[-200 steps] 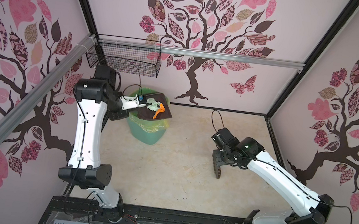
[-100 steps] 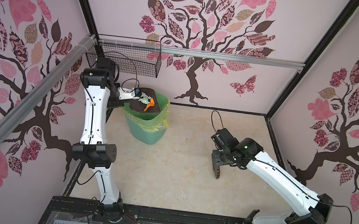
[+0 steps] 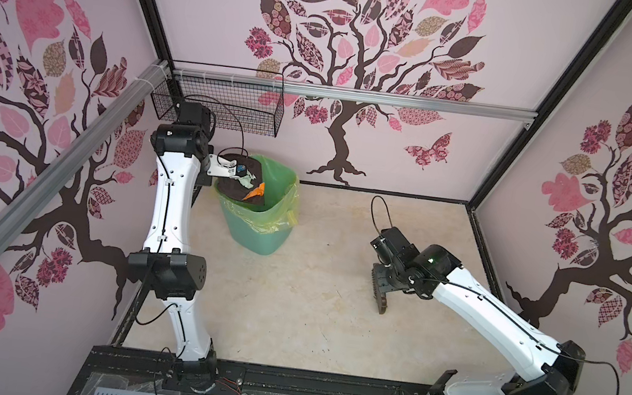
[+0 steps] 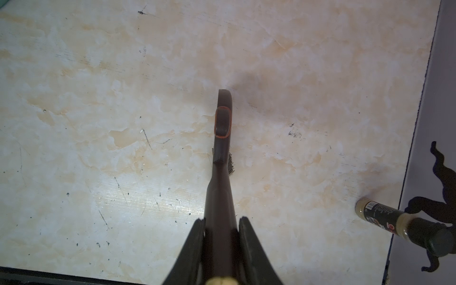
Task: Sweep away the paper scraps from the table
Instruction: 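Tip the dustpan over the green bin with the left gripper, then lower the dustpan with the left gripper while the right sets the brush down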
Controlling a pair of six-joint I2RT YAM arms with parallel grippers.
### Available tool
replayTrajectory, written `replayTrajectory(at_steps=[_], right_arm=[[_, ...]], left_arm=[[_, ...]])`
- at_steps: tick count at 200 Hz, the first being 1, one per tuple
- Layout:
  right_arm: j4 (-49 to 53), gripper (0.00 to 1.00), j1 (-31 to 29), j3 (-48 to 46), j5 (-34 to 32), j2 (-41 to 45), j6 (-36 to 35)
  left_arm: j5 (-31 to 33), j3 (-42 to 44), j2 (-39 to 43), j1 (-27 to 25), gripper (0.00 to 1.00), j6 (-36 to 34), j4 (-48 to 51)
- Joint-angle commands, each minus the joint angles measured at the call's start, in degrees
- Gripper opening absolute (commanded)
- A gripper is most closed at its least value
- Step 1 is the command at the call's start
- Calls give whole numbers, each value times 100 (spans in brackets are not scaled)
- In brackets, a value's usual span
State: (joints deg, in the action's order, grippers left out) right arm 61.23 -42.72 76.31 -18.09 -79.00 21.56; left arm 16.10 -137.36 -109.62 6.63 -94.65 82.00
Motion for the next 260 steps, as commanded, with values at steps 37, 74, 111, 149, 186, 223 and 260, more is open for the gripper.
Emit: replayTrajectory(at_steps=[37, 74, 111, 149, 186, 223, 260], right_arm=[[39, 0, 35, -204, 156, -11, -3], [-51, 0, 26, -305, 200, 29, -5], [-83, 0, 27, -311, 167, 91, -20], [-299, 0, 91, -138, 240, 236, -56], [-1364, 0, 924, -27, 1352, 804, 92], [-3003, 0, 2890, -849, 3691, 1414, 842], [-4548, 0, 4065, -2199, 4928, 1452, 1928]], left_arm=[[811, 476, 509, -422, 0, -1175, -1175], [804, 353, 600, -521, 0, -1424, -1523], [106, -1434, 240, -551, 0, -593, -160], [-983, -724, 1265, -550, 0, 448, 108], [-2040, 951, 2647, -710, 0, 1590, 418], [-2318, 3787, 4168, -1069, 0, 2359, -605], [-2363, 5895, 5099, -1727, 0, 3290, -1394]])
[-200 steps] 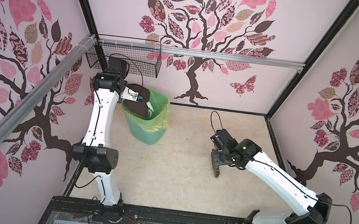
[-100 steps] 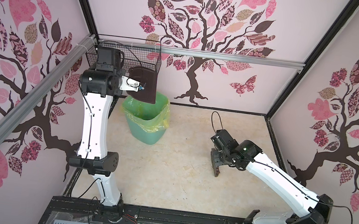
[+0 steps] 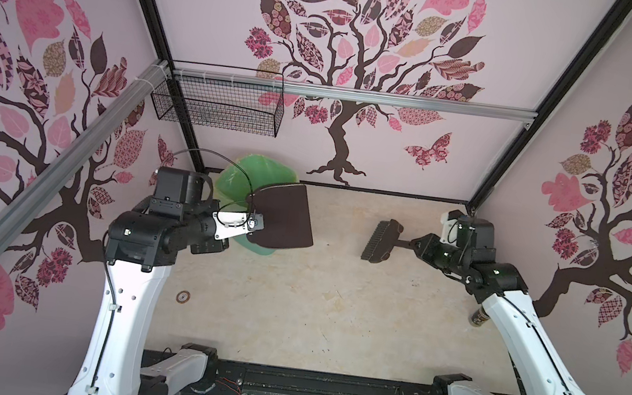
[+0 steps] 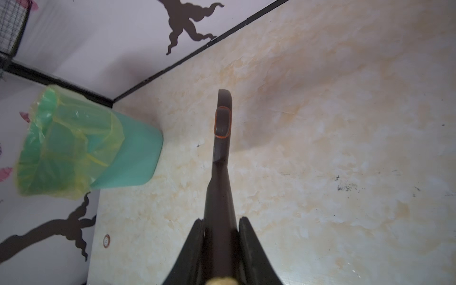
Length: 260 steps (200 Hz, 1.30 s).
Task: Sweep away the paper scraps from the table
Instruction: 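Lower the dustpan with the left gripper while the right sets the brush down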
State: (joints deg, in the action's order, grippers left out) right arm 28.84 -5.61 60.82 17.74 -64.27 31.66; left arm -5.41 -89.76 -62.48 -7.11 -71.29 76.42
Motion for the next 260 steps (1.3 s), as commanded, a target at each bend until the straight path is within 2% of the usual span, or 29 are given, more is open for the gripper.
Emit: replayTrajectory(at_steps=[1, 23, 44, 87, 128, 147, 168, 202, 260], right_arm=[[-1358, 0, 360, -698, 1368, -27, 946], [-2579, 0, 455, -1486, 1642, -180, 1633], [-3182, 0, 456, -1921, 1601, -288, 1933], [-3267, 0, 490, -2668, 1244, -117, 1787], [-3494, 0, 605, -3610, 1053, 122, 1827], [-3462, 6, 606, -3818, 927, 190, 1729], [-3311, 16, 614, -3932, 742, 222, 1644], [-3045, 22, 612, -4065, 515, 114, 1487], [-3253, 48, 618, -4410, 268, -148, 1536]], left_arm=[[-209, 1197, 416, -370, 0, 978, -869], [-169, 2299, 784, -817, 0, 1530, -1424], [-113, 3249, 971, -1136, 0, 1928, -2100], [-312, 4625, 602, -1406, 0, 2268, -3265], [-508, 5370, 107, -1407, 0, 2250, -4190], [-699, 5476, -20, -1407, 0, 2277, -4336], [-729, 5603, -169, -1407, 0, 2286, -4538], [-749, 5753, -324, -1407, 0, 2281, -4723], [-672, 5794, -751, -1407, 0, 2181, -4929]])
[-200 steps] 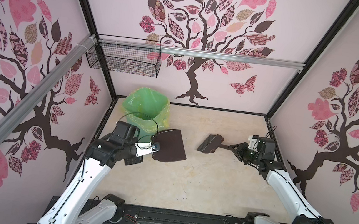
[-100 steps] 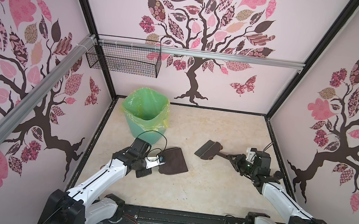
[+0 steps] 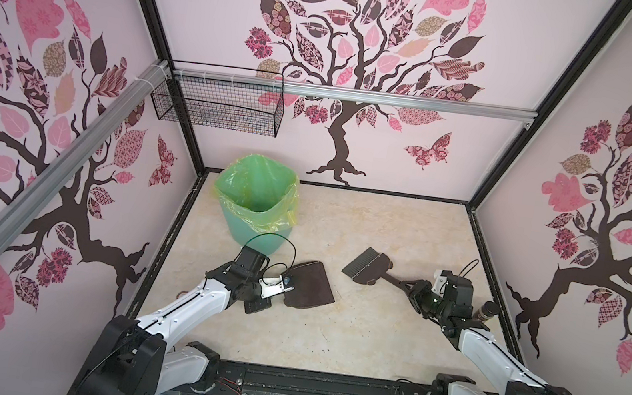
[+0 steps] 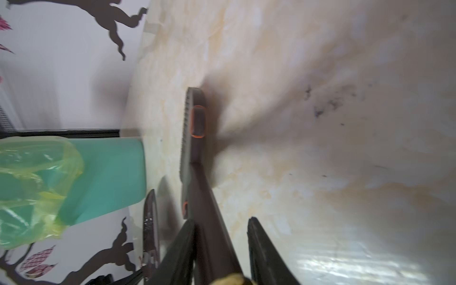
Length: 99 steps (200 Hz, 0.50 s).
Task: Sweep away the paper scraps from the table
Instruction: 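Lower the dustpan with the left gripper while the right sets the brush down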
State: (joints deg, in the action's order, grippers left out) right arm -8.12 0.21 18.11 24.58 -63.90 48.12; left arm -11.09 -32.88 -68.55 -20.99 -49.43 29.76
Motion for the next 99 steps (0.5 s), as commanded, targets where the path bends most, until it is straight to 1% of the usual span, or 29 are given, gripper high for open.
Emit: replayTrajectory(at_steps=[1, 17, 21, 25, 35, 46, 52, 53, 55, 58, 62, 72, 86, 99], right_arm=[[443, 48, 34, -140, -422, -189, -119], [463, 54, 32, -145, -436, -253, -192], [481, 59, 35, -144, -444, -261, -209], [505, 61, 27, -149, -452, -263, -227], [582, 68, 29, -132, -495, -250, -297], [743, 76, 32, -93, -578, -216, -382], [864, 83, 32, -68, -645, -183, -435], [886, 86, 28, -56, -655, -179, -444], [921, 95, 35, -49, -678, -159, -459], [997, 99, 31, -17, -708, -135, -495], [1098, 99, 32, 13, -752, -98, -538], [1383, 99, 31, 106, -886, 23, -642], [1934, 100, 34, 312, -1084, 284, -828], [2460, 99, 31, 532, -1414, 607, -1003]], left_arm=[[-104, 107, -155, -19, 0, -5, -266], [-104, 73, -268, -19, 0, 3, -317], [-108, 65, -289, -19, 0, 12, -326], [-112, 59, -311, -19, 0, 17, -337], [-120, 30, -366, -19, 8, 42, -359], [-147, -9, -412, -19, 22, 64, -352], [-156, -41, -429, -19, 27, 78, -340], [-156, -46, -439, -19, 28, 80, -340], [-156, -55, -444, -19, 36, 82, -330], [-164, -67, -449, -14, 41, 78, -316], [-165, -95, -454, -19, 45, 74, -308], [-163, -140, -457, -19, 50, 74, -274], [-148, -244, -414, -19, 53, 48, -152], [-168, -412, -301, -19, 55, 39, 96]])
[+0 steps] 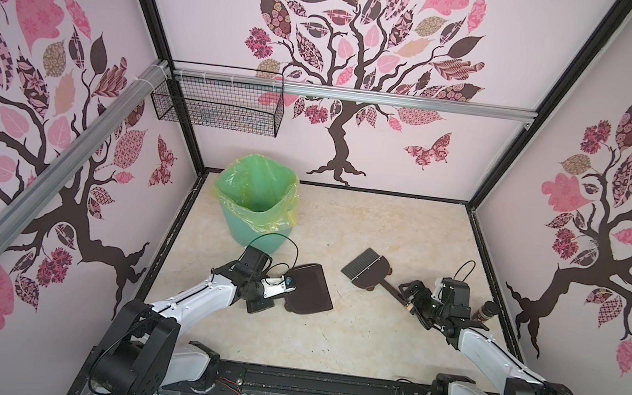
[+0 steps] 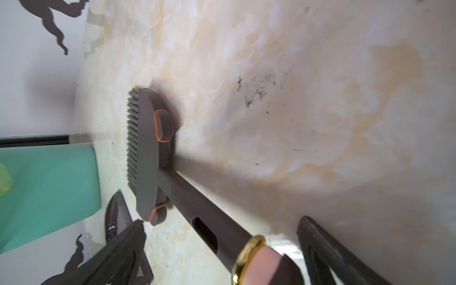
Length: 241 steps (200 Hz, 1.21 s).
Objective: Sweep away the paper scraps from the table
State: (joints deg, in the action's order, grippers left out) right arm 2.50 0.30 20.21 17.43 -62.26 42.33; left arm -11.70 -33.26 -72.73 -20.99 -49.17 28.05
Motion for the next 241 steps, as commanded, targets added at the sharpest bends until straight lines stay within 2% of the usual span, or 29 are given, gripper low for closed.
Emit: replayTrajectory(at_steps=[1, 34, 48, 63, 73, 89, 107, 126, 137, 167, 185, 201, 219, 241], right_arm=[[1480, 99, 23, 362, -764, 498, -448], [2494, 99, 21, 957, -1709, 1354, -843], [2622, 100, 20, 1123, -1843, 1626, -878], [2582, 99, 22, 1272, -2057, 1822, -926], [2342, 99, 23, 1295, -2397, 1966, -1019], [1555, 100, 17, 1226, -2952, 2073, -1412], [342, 100, 21, 1090, -3504, 1737, -1929], [-1357, 100, 18, 723, -3449, 1009, -2472], [-2427, 100, 16, 369, -3295, 623, -2658], [-4769, 99, 23, -392, -3284, -470, -2612], [-5670, 100, 21, -609, -3498, -1127, -2988], [-6332, 100, 16, -766, -3846, -1633, -3015], [-7277, 100, -4, -957, -3587, -2077, -3178], [-7226, 100, -69, -953, -3659, -2049, -3222]], left_arm=[[-110, -392, 122, -19, 55, 12, 286], [-329, -998, 656, 13, 57, 183, 1043], [-563, -1255, 1019, 199, 57, 390, 1222], [-840, -1376, 1386, 699, 56, 925, 889], [-999, -1303, 1541, 1178, 56, 1438, 279], [-972, -991, 1443, 1908, 58, 2360, -1026], [-495, -800, 747, 2415, 61, 3451, -2302], [344, -697, -50, 2637, 57, 4387, -3219], [616, -413, -265, 2704, 56, 4797, -4128], [676, 309, -387, 2707, 57, 5504, -5842], [531, 489, -583, 2708, 61, 5783, -6533], [522, 421, -651, 2708, 66, 5877, -6539], [546, 513, -691, 2716, 66, 5934, -6810], [572, 586, -638, 2715, 67, 5948, -6890]])
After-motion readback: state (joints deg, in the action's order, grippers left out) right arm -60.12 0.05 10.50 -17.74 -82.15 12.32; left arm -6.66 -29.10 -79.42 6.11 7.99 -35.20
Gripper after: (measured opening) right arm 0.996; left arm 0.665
